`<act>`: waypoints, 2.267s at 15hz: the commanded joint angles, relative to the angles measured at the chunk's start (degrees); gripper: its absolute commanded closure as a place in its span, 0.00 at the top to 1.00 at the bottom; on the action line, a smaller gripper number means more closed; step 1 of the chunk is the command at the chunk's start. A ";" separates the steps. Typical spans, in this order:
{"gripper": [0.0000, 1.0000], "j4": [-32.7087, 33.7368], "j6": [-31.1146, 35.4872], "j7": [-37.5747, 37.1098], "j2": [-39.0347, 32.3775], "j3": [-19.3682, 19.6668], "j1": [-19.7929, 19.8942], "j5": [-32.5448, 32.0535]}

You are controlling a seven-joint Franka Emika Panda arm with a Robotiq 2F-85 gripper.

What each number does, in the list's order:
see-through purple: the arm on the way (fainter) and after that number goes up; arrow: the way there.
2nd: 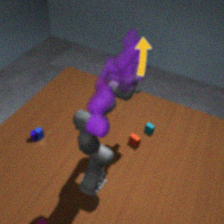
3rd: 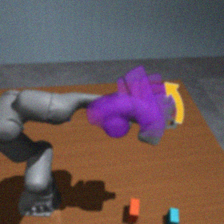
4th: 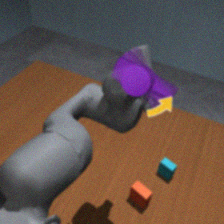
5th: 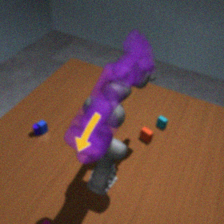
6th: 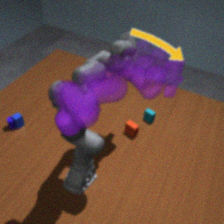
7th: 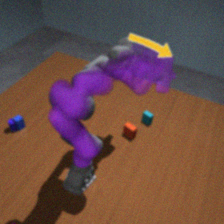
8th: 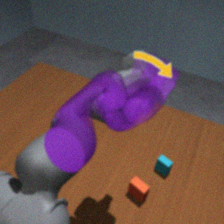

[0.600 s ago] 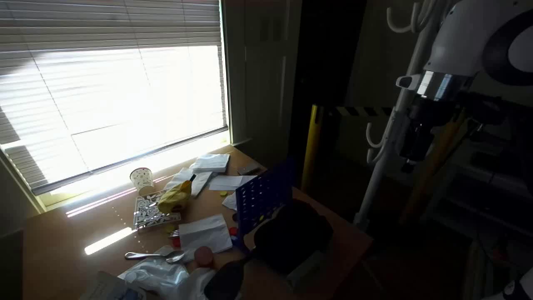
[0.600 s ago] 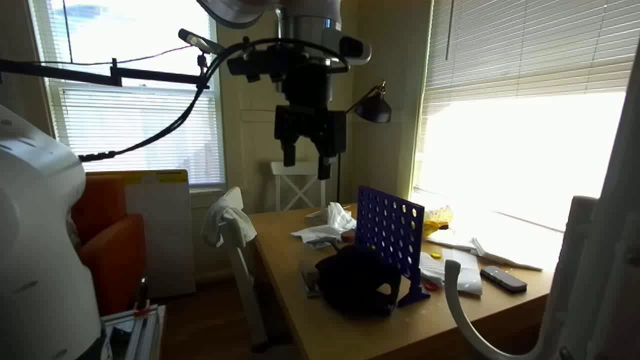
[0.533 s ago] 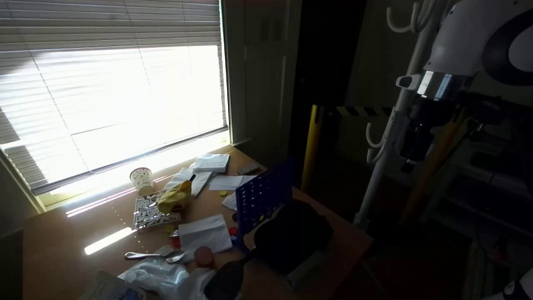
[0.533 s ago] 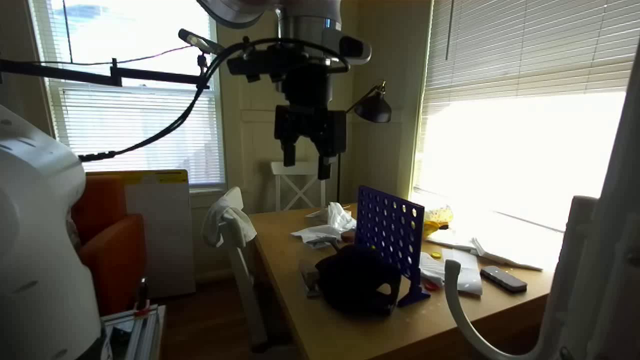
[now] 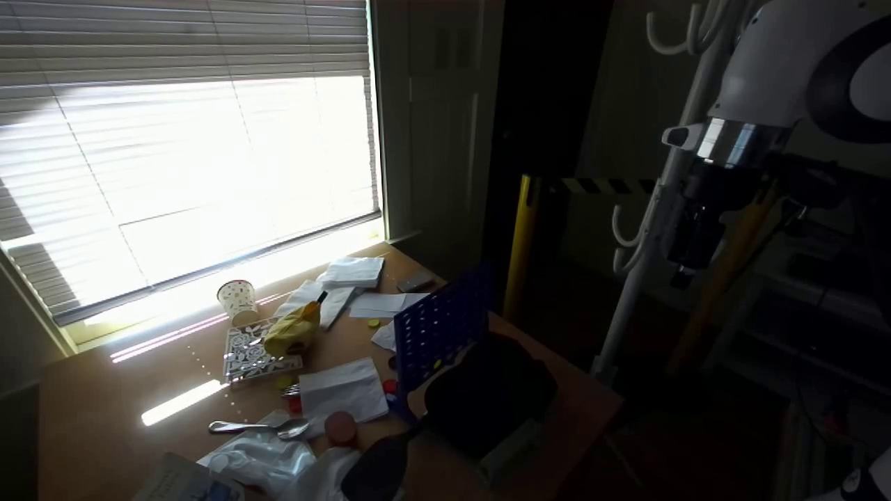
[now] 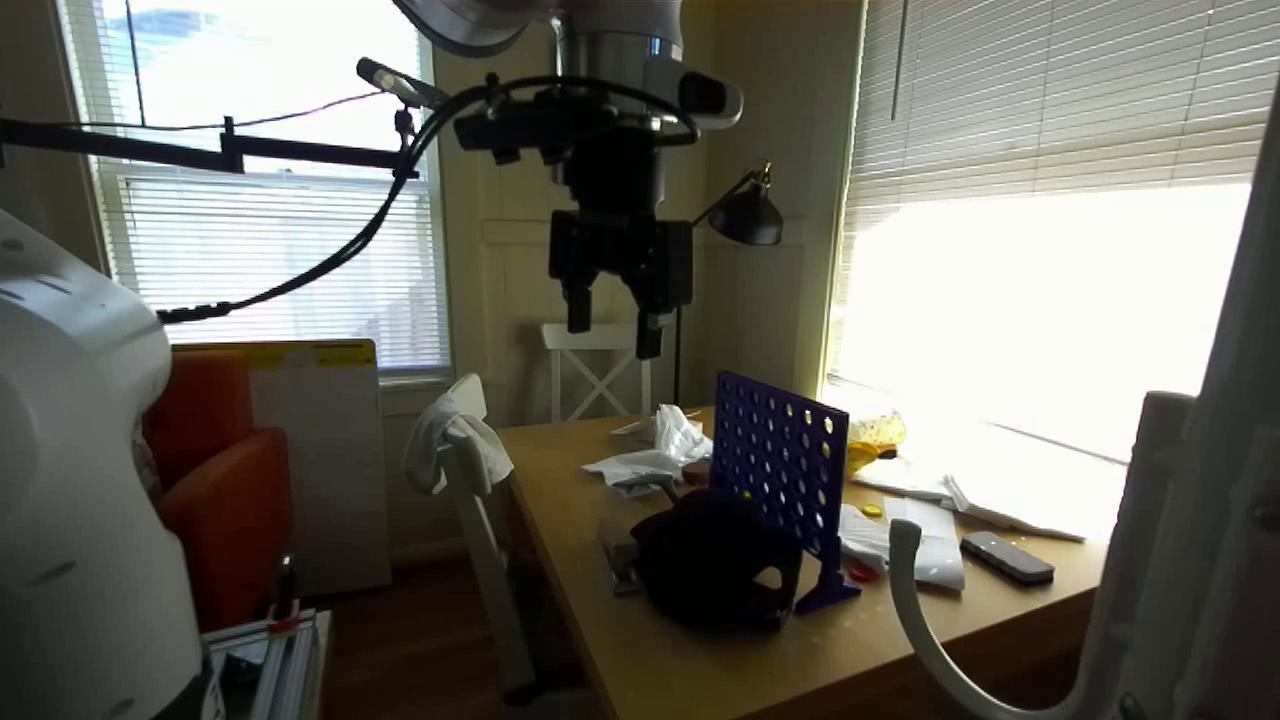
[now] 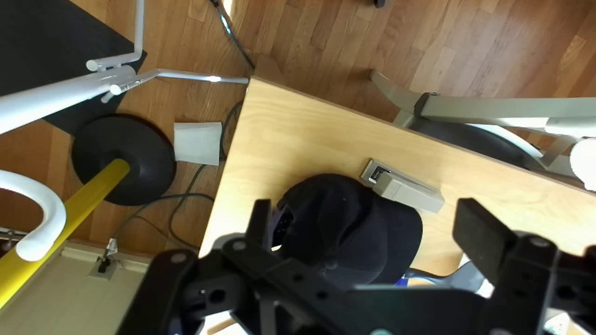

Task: Put the hat on the coat hanger

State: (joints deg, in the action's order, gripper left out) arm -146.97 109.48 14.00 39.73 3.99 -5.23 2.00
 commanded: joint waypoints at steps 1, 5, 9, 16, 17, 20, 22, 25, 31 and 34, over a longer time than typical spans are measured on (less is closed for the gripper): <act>1.00 -0.16 3.41 6.00 -1.43 0.64 -2.96 2.08; 1.00 -0.22 10.55 11.07 -6.81 -2.84 -8.38 1.29; 1.00 -1.32 23.39 15.29 -13.93 -5.78 -10.29 -3.73; 1.00 -0.92 32.95 19.03 -23.31 -6.76 -9.91 -3.49; 1.00 -0.53 33.86 19.24 -25.15 -6.93 -9.71 -3.61; 1.00 0.57 34.26 19.52 -27.01 -7.15 -9.49 -3.67; 1.00 0.24 37.06 21.43 -28.14 -6.62 -9.64 -2.81; 1.00 1.12 46.14 24.55 -32.57 -6.30 -9.52 -3.56; 1.00 5.11 54.61 40.78 -42.01 -6.33 -8.16 3.41; 1.00 7.00 54.38 48.00 -45.27 -5.23 -7.40 5.48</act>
State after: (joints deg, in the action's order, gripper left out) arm -143.21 163.41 54.00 -1.12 -1.71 -13.59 3.96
